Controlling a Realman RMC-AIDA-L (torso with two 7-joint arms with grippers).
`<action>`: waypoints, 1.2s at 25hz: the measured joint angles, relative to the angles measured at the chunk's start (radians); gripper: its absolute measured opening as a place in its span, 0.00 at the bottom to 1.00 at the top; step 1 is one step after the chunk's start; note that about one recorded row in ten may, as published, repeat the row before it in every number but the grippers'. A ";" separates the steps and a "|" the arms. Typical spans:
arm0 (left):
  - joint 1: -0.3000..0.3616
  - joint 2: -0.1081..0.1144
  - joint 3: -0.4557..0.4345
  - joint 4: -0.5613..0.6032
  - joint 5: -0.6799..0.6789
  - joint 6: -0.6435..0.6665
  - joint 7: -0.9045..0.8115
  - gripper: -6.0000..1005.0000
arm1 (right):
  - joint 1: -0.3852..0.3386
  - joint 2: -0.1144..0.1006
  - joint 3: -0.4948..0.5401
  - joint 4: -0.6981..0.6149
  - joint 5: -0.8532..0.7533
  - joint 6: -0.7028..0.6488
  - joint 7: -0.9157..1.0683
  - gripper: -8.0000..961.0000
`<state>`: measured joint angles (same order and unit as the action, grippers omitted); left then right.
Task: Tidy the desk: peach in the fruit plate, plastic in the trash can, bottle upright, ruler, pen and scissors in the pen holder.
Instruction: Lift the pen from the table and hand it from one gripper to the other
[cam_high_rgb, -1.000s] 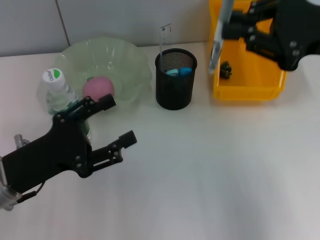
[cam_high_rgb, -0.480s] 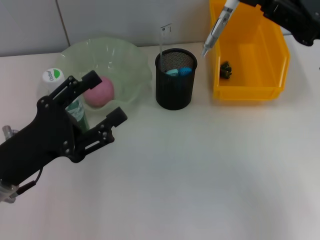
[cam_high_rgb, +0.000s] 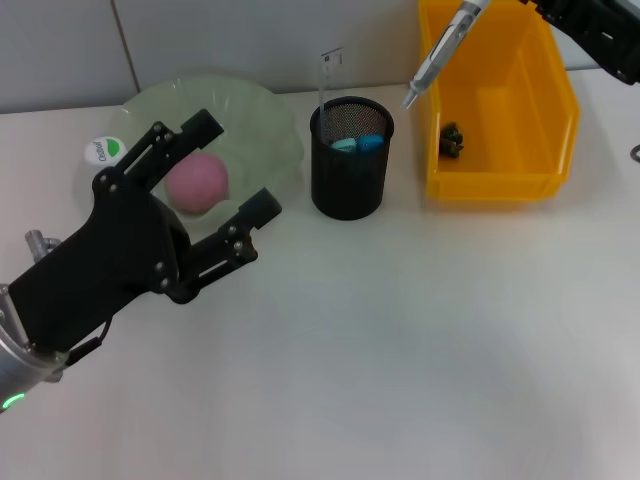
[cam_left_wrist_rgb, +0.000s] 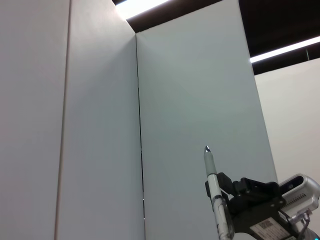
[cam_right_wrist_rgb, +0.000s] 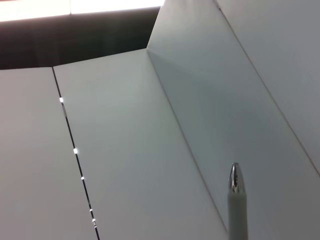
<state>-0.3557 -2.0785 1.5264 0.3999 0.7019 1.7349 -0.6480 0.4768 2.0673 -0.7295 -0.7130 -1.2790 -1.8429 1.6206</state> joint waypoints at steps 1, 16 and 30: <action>-0.005 0.000 0.002 -0.004 -0.005 -0.001 0.001 0.84 | 0.000 0.000 -0.002 0.002 -0.001 0.002 -0.001 0.13; -0.051 0.015 -0.006 0.029 -0.007 -0.068 -0.194 0.84 | 0.033 -0.062 -0.012 -0.033 -0.186 0.002 -0.031 0.13; -0.044 0.042 -0.045 0.251 0.199 -0.210 -0.490 0.84 | 0.085 -0.061 -0.070 -0.248 -0.456 -0.026 -0.032 0.13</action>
<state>-0.3994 -2.0370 1.4812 0.6512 0.9007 1.5244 -1.1380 0.5617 2.0067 -0.7994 -0.9612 -1.7352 -1.8689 1.5888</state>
